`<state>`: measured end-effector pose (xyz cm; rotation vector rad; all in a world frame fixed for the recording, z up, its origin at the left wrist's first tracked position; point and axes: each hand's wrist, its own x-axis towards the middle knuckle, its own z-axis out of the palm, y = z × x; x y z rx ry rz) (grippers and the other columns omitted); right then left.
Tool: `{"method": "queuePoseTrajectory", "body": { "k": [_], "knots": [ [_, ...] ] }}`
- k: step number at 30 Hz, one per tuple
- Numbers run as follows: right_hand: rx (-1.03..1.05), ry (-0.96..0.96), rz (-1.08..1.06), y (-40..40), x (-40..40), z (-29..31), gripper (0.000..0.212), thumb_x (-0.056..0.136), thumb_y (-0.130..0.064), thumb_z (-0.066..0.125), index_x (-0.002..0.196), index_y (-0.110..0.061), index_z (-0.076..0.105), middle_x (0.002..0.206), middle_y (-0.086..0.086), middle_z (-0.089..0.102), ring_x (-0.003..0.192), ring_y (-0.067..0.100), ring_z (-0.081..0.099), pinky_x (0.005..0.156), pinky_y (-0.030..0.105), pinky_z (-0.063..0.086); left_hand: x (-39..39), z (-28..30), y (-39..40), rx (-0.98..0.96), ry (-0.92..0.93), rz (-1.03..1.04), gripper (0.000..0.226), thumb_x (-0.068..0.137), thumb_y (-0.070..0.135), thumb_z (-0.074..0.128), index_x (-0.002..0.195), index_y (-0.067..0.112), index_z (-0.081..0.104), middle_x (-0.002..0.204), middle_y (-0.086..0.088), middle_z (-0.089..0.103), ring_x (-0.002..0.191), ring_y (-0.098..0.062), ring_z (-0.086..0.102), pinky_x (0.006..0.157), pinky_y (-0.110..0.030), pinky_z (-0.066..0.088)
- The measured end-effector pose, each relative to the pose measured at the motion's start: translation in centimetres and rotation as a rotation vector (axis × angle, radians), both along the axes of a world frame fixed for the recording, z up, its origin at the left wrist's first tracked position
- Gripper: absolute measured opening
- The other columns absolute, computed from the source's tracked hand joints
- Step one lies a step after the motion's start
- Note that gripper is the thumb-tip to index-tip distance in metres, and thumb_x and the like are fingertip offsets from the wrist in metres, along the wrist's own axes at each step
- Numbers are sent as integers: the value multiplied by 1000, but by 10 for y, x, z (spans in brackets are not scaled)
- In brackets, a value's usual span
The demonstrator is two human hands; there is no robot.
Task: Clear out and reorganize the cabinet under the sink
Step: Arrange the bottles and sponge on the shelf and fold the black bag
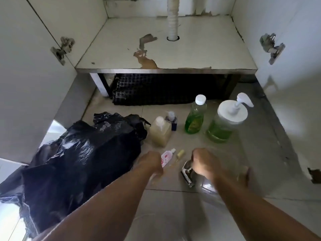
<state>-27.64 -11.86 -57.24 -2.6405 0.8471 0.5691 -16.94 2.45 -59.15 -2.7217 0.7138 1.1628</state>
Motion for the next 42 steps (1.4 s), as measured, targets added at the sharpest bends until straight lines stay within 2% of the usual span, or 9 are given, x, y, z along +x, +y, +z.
{"method": "queuePoseTrajectory", "body": {
  "k": [7, 16, 20, 26, 30, 33, 36, 38, 42],
  "knots": [
    [-249, -21, 190, 58, -8, -29, 26, 93, -16, 39, 110, -11, 58, 112, 12, 66, 109, 28, 58, 95, 34, 35, -23, -32, -6, -95, -119, -78, 50, 84, 19, 62, 129, 8, 43, 128, -14, 50, 115, -31, 53, 93, -37, 45],
    [-293, 97, 233, 64, -1, -22, 27, 90, -9, 45, 112, -14, 59, 114, 6, 65, 108, 25, 62, 94, 34, 42, -34, -42, 12, -163, -134, -110, 41, 95, 8, 40, 136, 7, 43, 127, -17, 53, 115, -33, 55, 92, -37, 46],
    [-290, 121, 211, 55, 3, -32, 33, 90, -7, 42, 116, -17, 60, 119, 2, 64, 114, 22, 60, 96, 32, 41, -35, -40, 24, -195, -122, -29, 40, 92, 6, 45, 132, 5, 46, 125, -17, 54, 112, -32, 57, 88, -35, 47],
    [-143, 35, 100, 65, -14, -37, 25, 92, -14, 51, 115, -14, 61, 119, 4, 64, 114, 24, 60, 96, 36, 46, -38, -7, 49, -154, -32, 240, 28, 90, 6, 48, 118, 4, 54, 115, -17, 60, 106, -33, 62, 76, -33, 51],
    [174, -124, -173, 69, -21, -15, 30, 81, -35, 57, 105, -20, 63, 108, 4, 67, 109, 25, 60, 81, 30, 50, -35, 26, 60, -214, 99, 350, 25, 88, -2, 38, 111, 4, 47, 74, -10, 56, 58, -24, 63, 35, -22, 43],
    [566, -337, -417, 59, -23, 15, 23, 66, -39, 61, 73, -18, 67, 73, 1, 70, 79, 21, 67, 62, 24, 49, -32, 62, 52, -324, 35, 305, 26, 82, -1, 52, 107, 8, 48, 87, -9, 55, 69, -23, 59, 45, -26, 43],
    [716, -517, -518, 30, -36, 52, 18, 70, -27, 65, 55, -18, 60, 50, -2, 56, 45, 15, 47, 37, 17, 28, -33, 97, 27, -555, -39, 281, 34, 79, 2, 59, 110, 15, 53, 96, -7, 60, 85, -22, 57, 61, -29, 48],
    [721, -592, -514, 5, -49, 74, 13, 72, -21, 66, 60, -19, 62, 53, -1, 57, 44, 13, 45, 34, 14, 27, -41, 112, 5, -721, -35, 288, 31, 78, 5, 60, 106, 19, 58, 96, -8, 63, 88, -24, 60, 71, -37, 53],
    [642, -636, -506, -40, -86, 87, 18, 69, -4, 66, 57, -14, 58, 54, 4, 54, 48, 19, 50, 46, 19, 41, -81, 101, -54, -850, 72, 415, 22, 79, 0, 55, 88, 21, 59, 83, -6, 57, 76, -21, 53, 66, -31, 45]
  ]
}}
